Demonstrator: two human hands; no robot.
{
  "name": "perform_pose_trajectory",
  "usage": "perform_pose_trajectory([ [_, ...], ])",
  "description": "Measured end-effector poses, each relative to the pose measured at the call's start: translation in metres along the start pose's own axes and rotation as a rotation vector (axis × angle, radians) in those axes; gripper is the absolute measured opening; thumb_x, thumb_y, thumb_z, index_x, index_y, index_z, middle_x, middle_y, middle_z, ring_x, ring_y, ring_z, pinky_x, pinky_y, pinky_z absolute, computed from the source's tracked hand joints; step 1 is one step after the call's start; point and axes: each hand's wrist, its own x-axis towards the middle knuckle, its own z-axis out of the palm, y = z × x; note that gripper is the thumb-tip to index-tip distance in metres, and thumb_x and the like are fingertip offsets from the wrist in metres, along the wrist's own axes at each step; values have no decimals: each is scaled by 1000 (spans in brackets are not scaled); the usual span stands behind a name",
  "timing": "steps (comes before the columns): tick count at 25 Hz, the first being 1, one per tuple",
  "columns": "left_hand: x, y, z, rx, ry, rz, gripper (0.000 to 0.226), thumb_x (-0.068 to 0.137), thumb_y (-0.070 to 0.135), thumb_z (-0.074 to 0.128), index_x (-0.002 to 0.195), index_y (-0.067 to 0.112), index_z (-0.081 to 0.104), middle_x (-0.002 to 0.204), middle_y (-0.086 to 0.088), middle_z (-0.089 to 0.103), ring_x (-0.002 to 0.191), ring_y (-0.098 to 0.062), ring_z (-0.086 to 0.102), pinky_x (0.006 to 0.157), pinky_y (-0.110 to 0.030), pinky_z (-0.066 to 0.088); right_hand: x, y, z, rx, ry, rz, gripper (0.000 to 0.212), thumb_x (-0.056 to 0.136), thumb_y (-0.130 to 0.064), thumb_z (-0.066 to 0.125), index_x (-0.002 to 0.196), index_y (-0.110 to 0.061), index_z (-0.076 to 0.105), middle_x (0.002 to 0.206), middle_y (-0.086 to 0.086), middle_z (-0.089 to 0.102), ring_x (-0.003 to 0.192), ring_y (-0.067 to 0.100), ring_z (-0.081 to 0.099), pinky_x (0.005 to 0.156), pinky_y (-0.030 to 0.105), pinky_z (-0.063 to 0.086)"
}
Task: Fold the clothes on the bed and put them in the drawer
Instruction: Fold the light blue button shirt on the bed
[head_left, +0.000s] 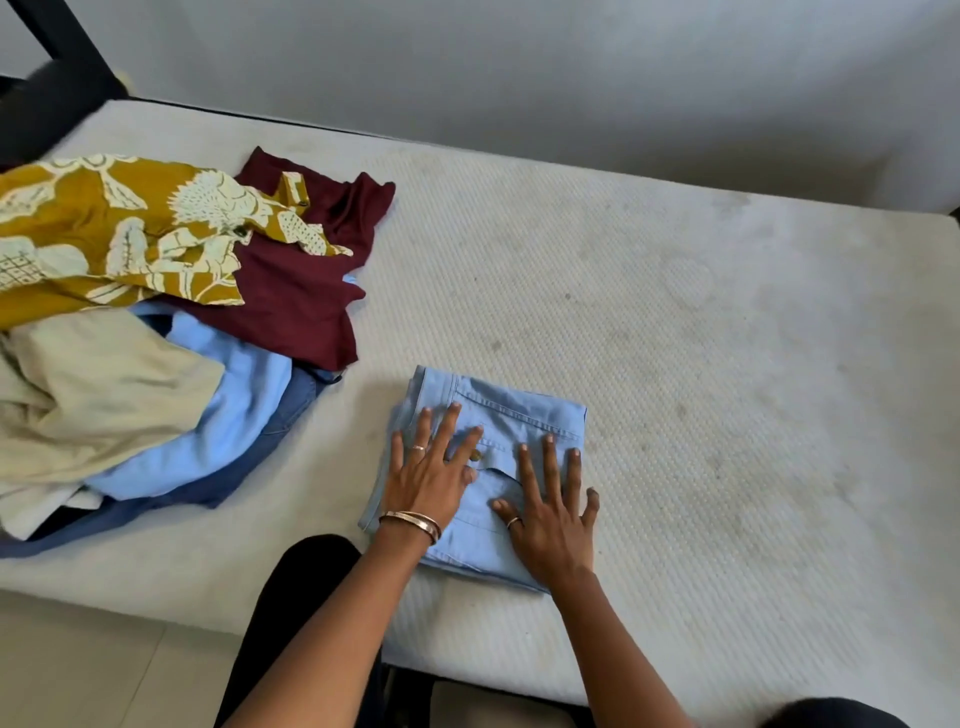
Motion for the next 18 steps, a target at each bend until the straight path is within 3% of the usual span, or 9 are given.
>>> perform_pose_trajectory([
  [1,-4,-1,8,-28,-109,-43,67,88,49,56,148,41,29,162,2,11,147,-34,15,105,-64,29,1,1,1,-1,-13,-3,78,91,-76,13,150,-41,-22,153,-12,-41,141,21,-39,115,60,-3],
  [3,-1,-5,24,-68,-294,-131,64,97,56,30,146,52,-11,154,15,-32,144,-27,-27,113,-66,6,7,4,1,-8,-49,-14,77,91,-75,14,148,-42,-25,152,-14,-41,140,21,-41,114,62,-7],
  [5,8,-9,26,-107,-394,-154,61,98,57,20,140,55,-24,144,21,-45,137,-24,-40,112,-66,-1,12,5,2,-5,-124,3,77,92,-75,14,147,-43,-28,150,-15,-44,138,21,-43,114,65,-8],
  [7,15,-13,23,-167,-427,-145,64,97,61,21,140,53,-26,142,24,-46,136,-22,-40,110,-69,0,17,4,0,16,-174,19,78,90,-77,14,145,-44,-31,148,-16,-47,137,21,-45,114,69,-5],
  [9,7,-16,23,-184,-321,-184,75,92,68,26,146,45,-20,153,17,-32,145,-25,-24,108,-71,12,20,2,-9,37,-231,21,84,86,-81,17,145,-44,-31,147,-15,-48,137,22,-45,112,71,-5],
  [10,-1,-13,20,-210,-204,-273,83,87,72,31,152,38,-8,161,4,-15,148,-31,-4,103,-69,23,20,1,-13,39,-250,19,89,83,-83,19,146,-43,-30,148,-13,-47,138,23,-43,112,71,-7],
  [12,-13,-13,20,-327,-19,-532,98,76,77,43,152,21,18,151,-23,26,129,-43,37,91,-57,43,13,0,-17,36,-222,8,103,74,-91,19,150,-37,-24,152,-7,-42,141,24,-38,110,67,-11],
  [15,-4,-23,-4,-482,-180,-798,104,69,69,67,146,13,26,134,-22,37,115,-43,49,90,-48,46,-8,-17,-4,-15,-36,-189,123,66,-98,13,158,-17,6,163,12,-9,150,28,-11,116,57,-5],
  [18,11,-34,-32,-877,-431,-899,95,62,55,83,133,4,44,122,-18,55,106,-36,59,89,-42,49,-34,-51,27,-131,-35,-263,135,54,-99,39,155,-10,22,159,21,23,145,39,26,113,60,23],
])
